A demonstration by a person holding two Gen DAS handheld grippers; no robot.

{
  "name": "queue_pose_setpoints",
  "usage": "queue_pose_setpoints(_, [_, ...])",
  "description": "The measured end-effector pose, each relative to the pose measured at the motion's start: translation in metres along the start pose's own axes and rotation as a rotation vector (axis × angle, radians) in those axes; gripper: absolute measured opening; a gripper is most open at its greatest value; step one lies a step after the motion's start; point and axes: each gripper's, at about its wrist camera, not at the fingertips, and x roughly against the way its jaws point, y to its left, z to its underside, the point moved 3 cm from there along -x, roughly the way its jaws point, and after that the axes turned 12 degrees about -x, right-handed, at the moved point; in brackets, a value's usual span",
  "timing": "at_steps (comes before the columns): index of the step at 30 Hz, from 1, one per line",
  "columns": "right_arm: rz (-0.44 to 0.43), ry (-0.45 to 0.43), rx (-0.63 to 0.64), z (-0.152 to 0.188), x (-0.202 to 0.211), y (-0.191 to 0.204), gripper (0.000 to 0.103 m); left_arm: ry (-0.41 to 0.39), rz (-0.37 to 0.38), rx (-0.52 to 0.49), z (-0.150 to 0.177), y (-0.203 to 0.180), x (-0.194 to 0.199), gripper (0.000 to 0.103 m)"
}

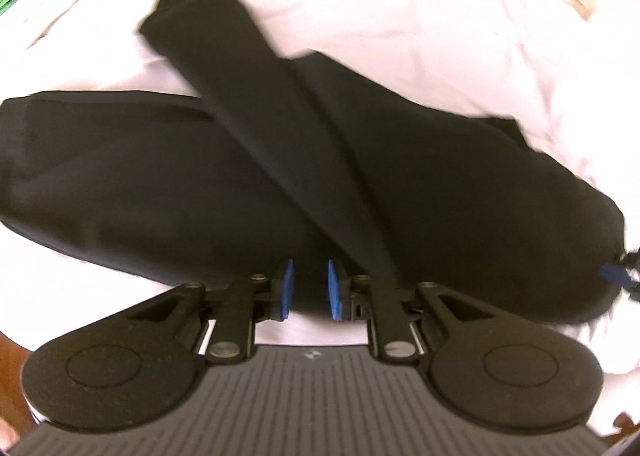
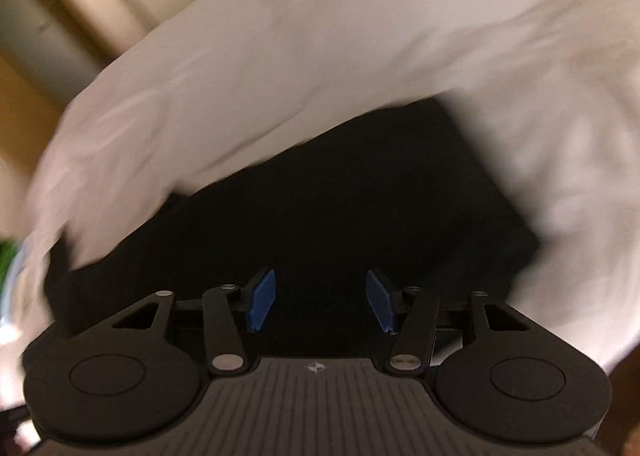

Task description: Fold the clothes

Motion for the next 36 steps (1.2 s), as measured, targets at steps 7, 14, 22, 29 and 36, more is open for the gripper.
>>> queue_pose_setpoints(7, [-0.147,0.145,0.105,0.05,-0.079,0.135,0.038,0.06,-0.015,0.033,-0.05,0.094,-0.02,0.016])
queue_pose_setpoints(14, [-0.233,0.191,0.09,0.074,-0.149,0.25,0.038,0.115,0.008,-0.011,-0.128,0.167,-0.051,0.038])
queue_pose_setpoints(22, [-0.283,0.212,0.117,0.083,-0.201,0.317,0.05,0.036,0.134,0.182,-0.19,0.237,-0.097,0.063])
queue_pose_setpoints(29, [-0.317,0.239,0.151,0.092,-0.244,0.362,0.009,-0.043,0.292,0.306,-0.197,0.258,-0.123,0.003])
queue_pose_setpoints(36, [-0.561,0.128,0.483,0.139,-0.183,0.416,0.007,-0.281,0.315,0.319,-0.141,0.304,-0.021,0.015])
